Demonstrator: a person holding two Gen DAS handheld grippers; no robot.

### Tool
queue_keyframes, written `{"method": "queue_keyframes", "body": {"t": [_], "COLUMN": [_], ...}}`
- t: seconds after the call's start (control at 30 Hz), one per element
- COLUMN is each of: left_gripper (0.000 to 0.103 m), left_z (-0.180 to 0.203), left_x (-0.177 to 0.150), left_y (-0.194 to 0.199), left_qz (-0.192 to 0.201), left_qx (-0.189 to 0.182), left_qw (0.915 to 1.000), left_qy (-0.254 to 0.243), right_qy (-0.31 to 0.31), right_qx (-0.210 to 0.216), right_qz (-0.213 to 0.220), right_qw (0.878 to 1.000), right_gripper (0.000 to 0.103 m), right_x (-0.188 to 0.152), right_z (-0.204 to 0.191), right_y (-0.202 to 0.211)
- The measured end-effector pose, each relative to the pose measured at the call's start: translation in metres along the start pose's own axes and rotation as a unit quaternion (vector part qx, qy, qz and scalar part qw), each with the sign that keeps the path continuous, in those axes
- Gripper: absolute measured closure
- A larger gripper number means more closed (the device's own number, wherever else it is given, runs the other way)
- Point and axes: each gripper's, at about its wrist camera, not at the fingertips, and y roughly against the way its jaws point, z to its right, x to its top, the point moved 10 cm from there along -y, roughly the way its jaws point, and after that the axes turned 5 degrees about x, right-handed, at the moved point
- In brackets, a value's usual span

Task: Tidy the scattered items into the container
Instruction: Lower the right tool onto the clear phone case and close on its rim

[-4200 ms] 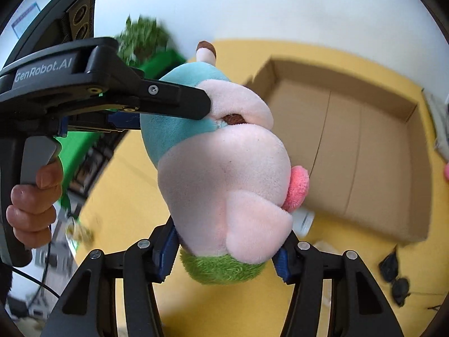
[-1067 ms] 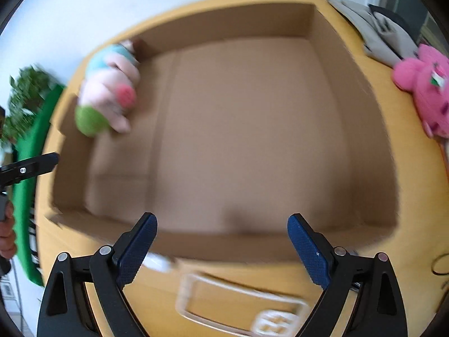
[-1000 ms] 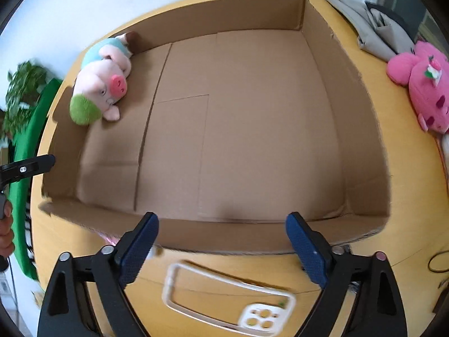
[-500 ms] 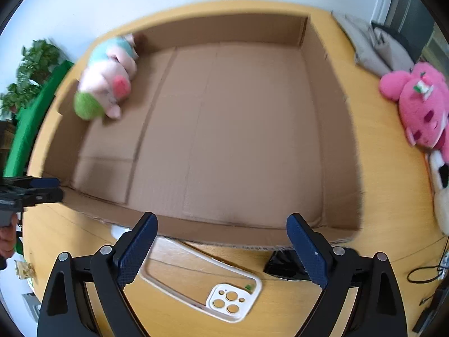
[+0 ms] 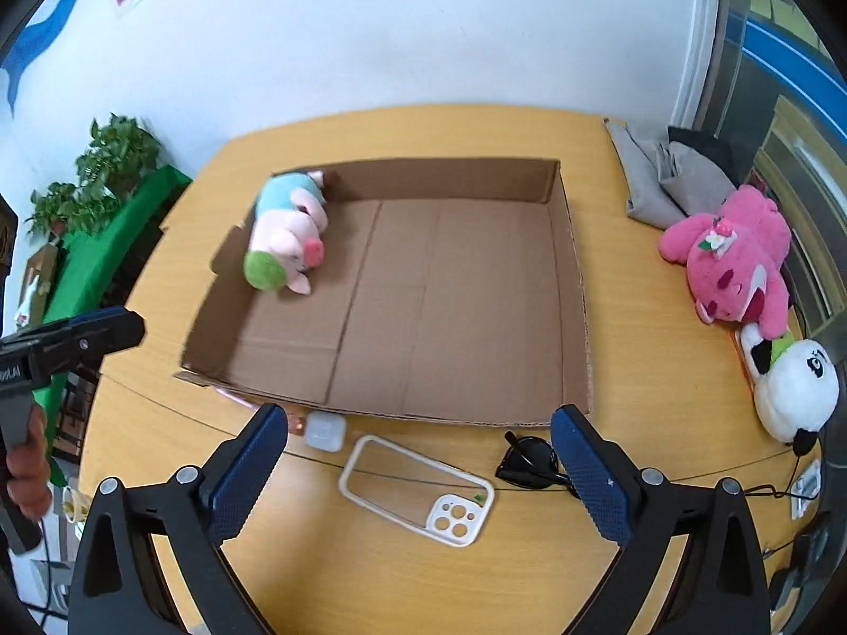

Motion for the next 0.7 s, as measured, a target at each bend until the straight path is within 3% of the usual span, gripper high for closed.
{"method": "queue_keyframes", "body": {"t": [0.17,0.27,0.43,0.7], "left_gripper": [0.017,0.017,0.017,0.020], "left_z": [0.029,0.035,0.035,0.031], "left_x": [-0.001,-0.011,-0.042,-0.093], "left_y": [0.012,0.005,-0.031,-0.111], "left_qz": [0.010,-0.005,-0.058,-0.144], "left_qx": [0.010,0.008,0.011,0.004], "left_qw": [0.9996,0.9996,0.9979,0.9890], "left_qy": [-0.026,-0.027,-0.028,-0.033], "right_qy": [0.007,-0.010,-0.077,-0.181], "right_qx": [0.007,0.010,0.004,0.011], "right_qz": [0.014,0.009,-0.034,-0.108], "right_qw": [1.000,1.000,0.996,0.977], "right_gripper": [0.002,0.002,0.002,0.004], "right_x": [-0.001,-0.012,-0.061,-0.143], "right_z": [0.000,0.010,0.046,0.081], "right_y": [0.017,0.017,-0.003,-0.062]}}
